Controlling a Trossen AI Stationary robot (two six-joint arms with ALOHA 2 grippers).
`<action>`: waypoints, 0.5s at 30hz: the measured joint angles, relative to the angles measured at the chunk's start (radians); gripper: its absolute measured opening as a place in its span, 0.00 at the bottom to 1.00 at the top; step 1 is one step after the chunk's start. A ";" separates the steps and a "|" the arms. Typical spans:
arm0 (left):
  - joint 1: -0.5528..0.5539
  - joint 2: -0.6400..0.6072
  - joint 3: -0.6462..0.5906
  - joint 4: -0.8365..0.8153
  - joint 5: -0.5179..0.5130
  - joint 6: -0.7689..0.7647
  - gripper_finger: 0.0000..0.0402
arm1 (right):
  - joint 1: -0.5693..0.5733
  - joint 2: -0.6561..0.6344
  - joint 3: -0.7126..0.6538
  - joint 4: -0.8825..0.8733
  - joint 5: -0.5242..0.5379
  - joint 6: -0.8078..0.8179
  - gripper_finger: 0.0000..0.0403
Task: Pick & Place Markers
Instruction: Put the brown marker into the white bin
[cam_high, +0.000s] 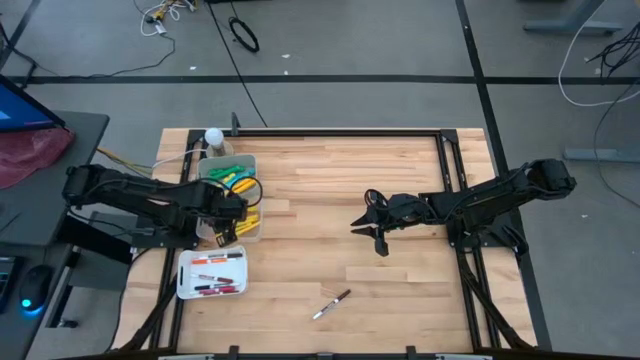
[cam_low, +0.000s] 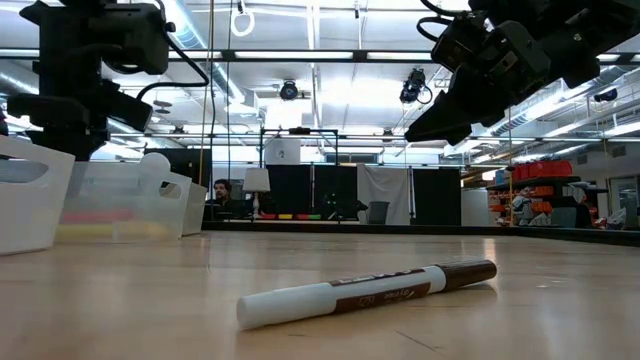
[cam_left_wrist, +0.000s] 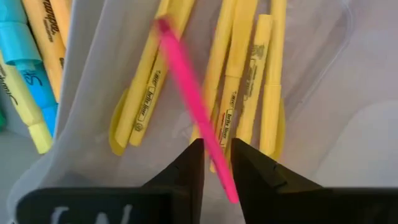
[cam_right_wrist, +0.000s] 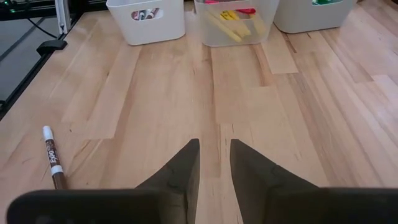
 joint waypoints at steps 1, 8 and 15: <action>0.000 0.000 0.000 0.001 0.000 0.000 0.22 | 0.000 0.000 0.000 0.000 0.000 0.000 0.22; 0.000 0.000 0.052 -0.047 0.001 -0.004 0.34 | 0.001 0.002 0.000 0.015 -0.001 0.005 0.22; -0.017 -0.003 0.231 -0.063 -0.038 -0.091 0.38 | 0.050 0.100 0.000 0.097 -0.122 -0.080 0.23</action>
